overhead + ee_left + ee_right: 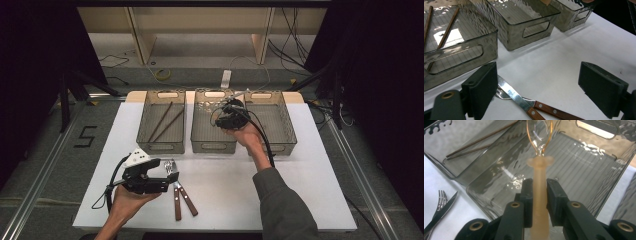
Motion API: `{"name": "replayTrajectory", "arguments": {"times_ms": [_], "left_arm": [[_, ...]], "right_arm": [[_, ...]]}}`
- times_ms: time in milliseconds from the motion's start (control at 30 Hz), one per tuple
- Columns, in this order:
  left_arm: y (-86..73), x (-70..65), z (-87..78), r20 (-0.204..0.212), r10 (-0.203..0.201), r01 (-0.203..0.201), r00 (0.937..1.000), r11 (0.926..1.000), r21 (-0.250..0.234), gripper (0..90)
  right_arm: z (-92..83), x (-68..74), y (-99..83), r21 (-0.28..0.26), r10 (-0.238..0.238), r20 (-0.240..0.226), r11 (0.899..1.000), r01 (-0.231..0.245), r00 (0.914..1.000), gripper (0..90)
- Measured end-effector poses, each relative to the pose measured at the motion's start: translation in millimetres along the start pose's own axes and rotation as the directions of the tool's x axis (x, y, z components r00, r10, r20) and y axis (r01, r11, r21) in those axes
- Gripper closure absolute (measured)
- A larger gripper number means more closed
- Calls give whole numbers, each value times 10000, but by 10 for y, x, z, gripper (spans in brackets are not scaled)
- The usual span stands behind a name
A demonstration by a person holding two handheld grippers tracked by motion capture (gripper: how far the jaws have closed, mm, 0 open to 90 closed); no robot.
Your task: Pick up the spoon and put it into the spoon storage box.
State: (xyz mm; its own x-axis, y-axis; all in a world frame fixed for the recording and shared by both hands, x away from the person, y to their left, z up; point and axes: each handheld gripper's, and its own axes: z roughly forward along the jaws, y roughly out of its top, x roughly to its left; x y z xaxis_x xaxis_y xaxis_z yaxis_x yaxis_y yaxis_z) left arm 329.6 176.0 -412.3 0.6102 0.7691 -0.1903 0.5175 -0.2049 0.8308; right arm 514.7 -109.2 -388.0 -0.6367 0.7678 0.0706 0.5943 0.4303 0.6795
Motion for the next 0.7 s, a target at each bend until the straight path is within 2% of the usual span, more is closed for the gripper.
{"name": "replayTrajectory", "arguments": {"times_ms": [600,667,700], "left_arm": [[0,-4,3,4,10,-10,10000,10000,-7,155],[1,-3,-1,1,3,-3,10000,10000,10,155],[1,-1,0,16,8,-8,10000,10000,6,155]], "right_arm": [[180,26,-32,364,489,21,9981,-489,9988,762],[202,19,-35,389,612,-20,9974,-611,9981,751],[214,16,-36,433,740,-71,9963,-736,9972,712]]}}
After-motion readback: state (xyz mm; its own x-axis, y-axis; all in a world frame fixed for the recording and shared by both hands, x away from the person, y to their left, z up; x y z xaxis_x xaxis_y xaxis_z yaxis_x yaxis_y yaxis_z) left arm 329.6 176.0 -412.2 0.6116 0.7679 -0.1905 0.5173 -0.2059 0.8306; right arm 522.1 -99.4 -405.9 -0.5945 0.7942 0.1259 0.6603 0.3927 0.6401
